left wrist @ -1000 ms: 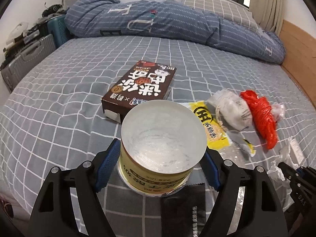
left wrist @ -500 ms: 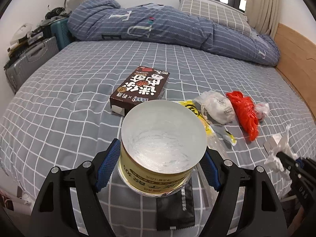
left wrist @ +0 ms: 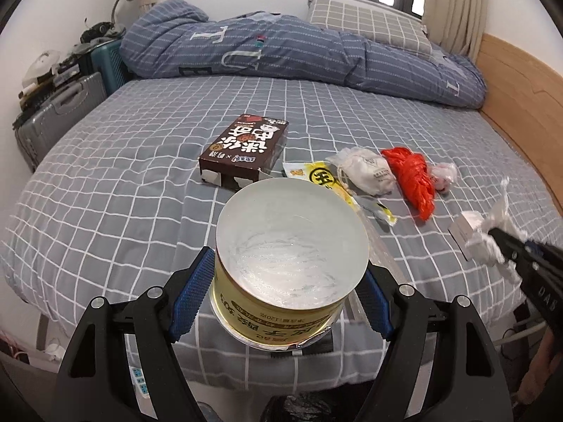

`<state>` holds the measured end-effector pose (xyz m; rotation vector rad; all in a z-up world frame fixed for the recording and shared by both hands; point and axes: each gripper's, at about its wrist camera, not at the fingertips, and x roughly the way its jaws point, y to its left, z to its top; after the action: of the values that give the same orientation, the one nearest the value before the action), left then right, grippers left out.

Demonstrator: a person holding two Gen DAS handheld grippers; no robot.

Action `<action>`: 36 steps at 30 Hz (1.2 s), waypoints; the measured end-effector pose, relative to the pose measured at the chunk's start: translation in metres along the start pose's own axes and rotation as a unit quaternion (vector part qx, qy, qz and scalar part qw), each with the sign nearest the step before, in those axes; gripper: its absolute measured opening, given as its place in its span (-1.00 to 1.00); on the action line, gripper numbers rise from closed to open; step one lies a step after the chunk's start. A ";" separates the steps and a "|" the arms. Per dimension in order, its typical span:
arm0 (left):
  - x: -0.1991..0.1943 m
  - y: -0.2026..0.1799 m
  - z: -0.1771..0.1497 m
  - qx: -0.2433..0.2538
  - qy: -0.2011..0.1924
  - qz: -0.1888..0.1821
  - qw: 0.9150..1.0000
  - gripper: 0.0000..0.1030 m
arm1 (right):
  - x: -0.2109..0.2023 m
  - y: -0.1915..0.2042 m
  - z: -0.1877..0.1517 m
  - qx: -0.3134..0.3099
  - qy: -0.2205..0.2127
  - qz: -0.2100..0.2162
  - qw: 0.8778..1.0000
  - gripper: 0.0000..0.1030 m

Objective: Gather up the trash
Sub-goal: 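Carry the cup and tissue in both tools over the black trash bin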

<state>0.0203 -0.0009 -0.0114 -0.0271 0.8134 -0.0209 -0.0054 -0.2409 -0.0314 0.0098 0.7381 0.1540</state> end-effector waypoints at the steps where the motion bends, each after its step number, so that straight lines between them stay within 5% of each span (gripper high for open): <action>1: -0.004 -0.001 -0.001 0.002 -0.001 0.001 1.000 0.45 | -0.004 0.000 0.000 0.001 -0.001 -0.001 1.000 -0.75; 12: -0.042 0.000 -0.021 -0.004 0.000 0.001 1.000 0.45 | -0.046 0.009 -0.008 0.005 -0.013 0.009 1.000 -0.75; 36: -0.090 0.003 -0.098 -0.021 0.030 -0.003 0.999 0.45 | -0.094 0.024 -0.081 0.004 0.022 0.009 1.000 -0.75</action>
<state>-0.1130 0.0036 -0.0133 -0.0682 0.8744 -0.0116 -0.1316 -0.2341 -0.0273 0.0217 0.7820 0.1691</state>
